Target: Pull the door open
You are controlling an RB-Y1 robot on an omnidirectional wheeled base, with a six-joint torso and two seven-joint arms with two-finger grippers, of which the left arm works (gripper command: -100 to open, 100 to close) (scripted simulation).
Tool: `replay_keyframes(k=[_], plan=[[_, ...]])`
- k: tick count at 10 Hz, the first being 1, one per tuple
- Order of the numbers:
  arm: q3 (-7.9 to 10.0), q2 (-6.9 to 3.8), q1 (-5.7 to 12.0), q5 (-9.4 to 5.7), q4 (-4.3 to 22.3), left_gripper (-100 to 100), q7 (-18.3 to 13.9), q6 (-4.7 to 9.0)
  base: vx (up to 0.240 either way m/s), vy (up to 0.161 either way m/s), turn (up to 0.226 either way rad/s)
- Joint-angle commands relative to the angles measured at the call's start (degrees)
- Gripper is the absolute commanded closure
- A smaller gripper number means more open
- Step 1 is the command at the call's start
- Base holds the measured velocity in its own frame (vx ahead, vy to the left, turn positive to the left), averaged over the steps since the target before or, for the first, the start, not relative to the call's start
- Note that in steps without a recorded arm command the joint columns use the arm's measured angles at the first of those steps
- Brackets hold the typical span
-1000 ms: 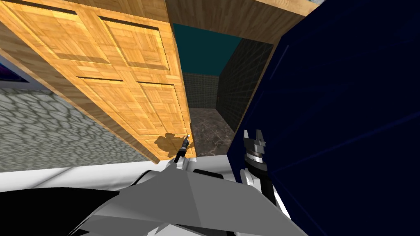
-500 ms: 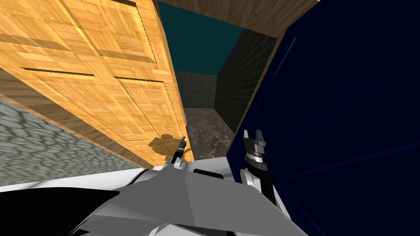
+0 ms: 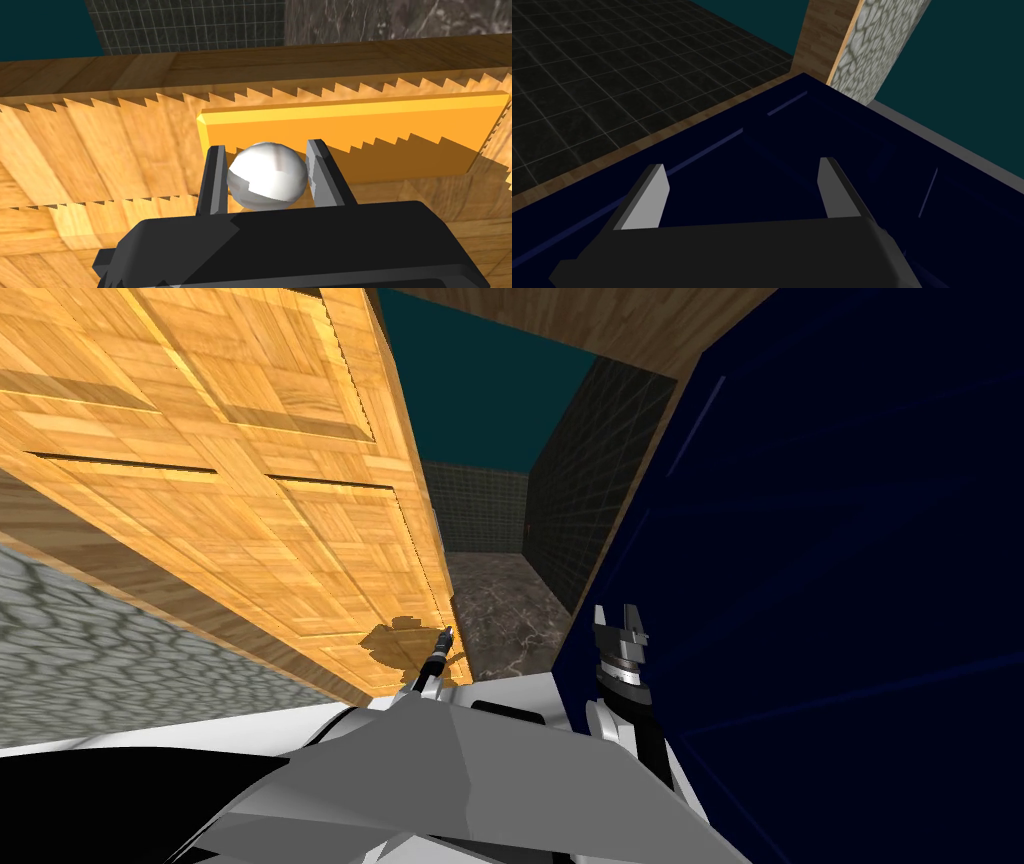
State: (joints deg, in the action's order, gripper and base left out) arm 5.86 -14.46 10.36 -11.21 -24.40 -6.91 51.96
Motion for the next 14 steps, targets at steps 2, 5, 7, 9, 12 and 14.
replay_keyframes(k=[2, 5, 7, 9, 12, 14], plan=[[0.06, -0.06, 0.16, -0.04, -0.07, 100, -0.03, 0.06, 0.000, 0.000, 0.000], [-0.76, -0.35, -0.02, 0.52, -0.10, 100, -0.81, 0.23, -0.039, 0.005, -0.026], [-1.44, -0.69, -0.06, 0.98, -0.19, 100, -1.54, 0.38, -0.175, 0.017, -0.067], [-2.53, -1.24, -0.13, 1.73, -0.33, 100, -2.71, 0.63, -0.195, 0.061, -0.089], [-4.20, -2.07, -0.24, 2.87, -0.55, 100, -4.50, 1.02, -0.214, 0.026, -0.076], [-5.26, -2.61, -0.31, 3.59, -0.70, 100, -5.63, 1.26, -0.222, 0.037, -0.081]])
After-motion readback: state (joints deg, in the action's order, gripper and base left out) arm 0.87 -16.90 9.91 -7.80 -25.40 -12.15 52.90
